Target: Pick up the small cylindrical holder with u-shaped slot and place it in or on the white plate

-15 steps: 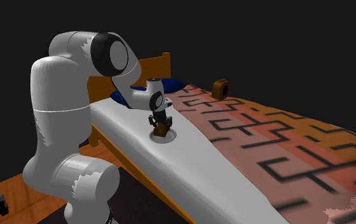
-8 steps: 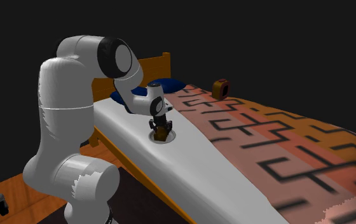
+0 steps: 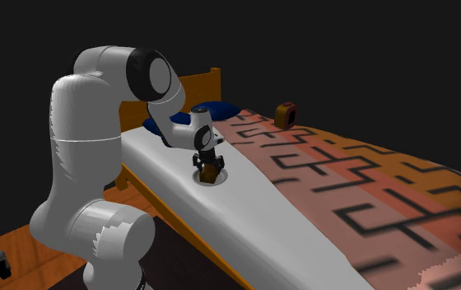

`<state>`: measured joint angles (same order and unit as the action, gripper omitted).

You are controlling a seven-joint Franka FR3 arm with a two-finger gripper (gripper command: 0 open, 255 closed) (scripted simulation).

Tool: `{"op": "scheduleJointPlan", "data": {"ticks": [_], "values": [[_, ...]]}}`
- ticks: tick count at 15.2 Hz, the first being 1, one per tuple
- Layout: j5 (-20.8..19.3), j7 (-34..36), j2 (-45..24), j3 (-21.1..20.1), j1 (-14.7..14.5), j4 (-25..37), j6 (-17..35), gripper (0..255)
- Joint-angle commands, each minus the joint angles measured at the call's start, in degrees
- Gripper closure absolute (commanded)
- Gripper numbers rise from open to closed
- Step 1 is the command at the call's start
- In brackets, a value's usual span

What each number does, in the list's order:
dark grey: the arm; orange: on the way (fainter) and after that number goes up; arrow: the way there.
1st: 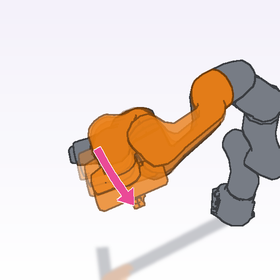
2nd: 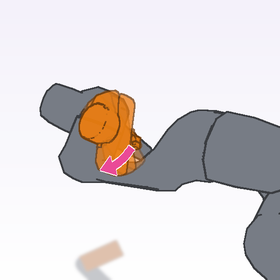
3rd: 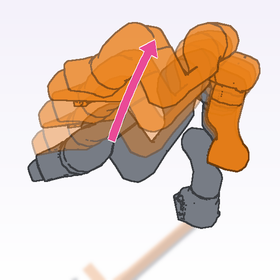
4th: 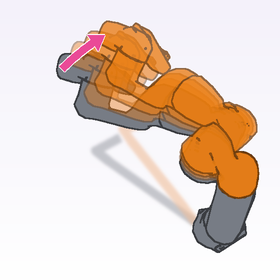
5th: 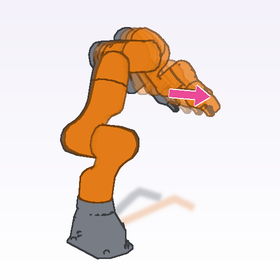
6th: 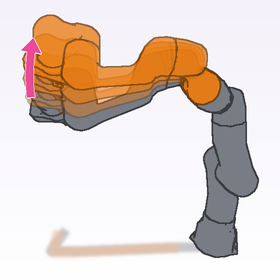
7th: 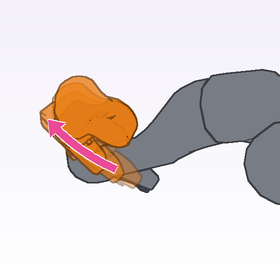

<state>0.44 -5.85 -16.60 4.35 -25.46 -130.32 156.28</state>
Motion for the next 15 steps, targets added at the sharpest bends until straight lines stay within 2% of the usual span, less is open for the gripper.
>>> {"op": "scheduleJointPlan", "data": {"ticks": [1, 3, 7, 15], "values": [[0.00, 0.00, 0.00, 0.00, 0.00, 0.00, 0.00, 0], [0.00, 0.00, 0.00, 0.00, 0.00, 0.00, 0.00, 0], [-0.94, 0.67, 7.06, 0.44, -0.46, -1.04, -6.00, 0], [-0.95, 0.67, 7.06, 0.43, -0.45, -1.04, -6.00, 0]]}}
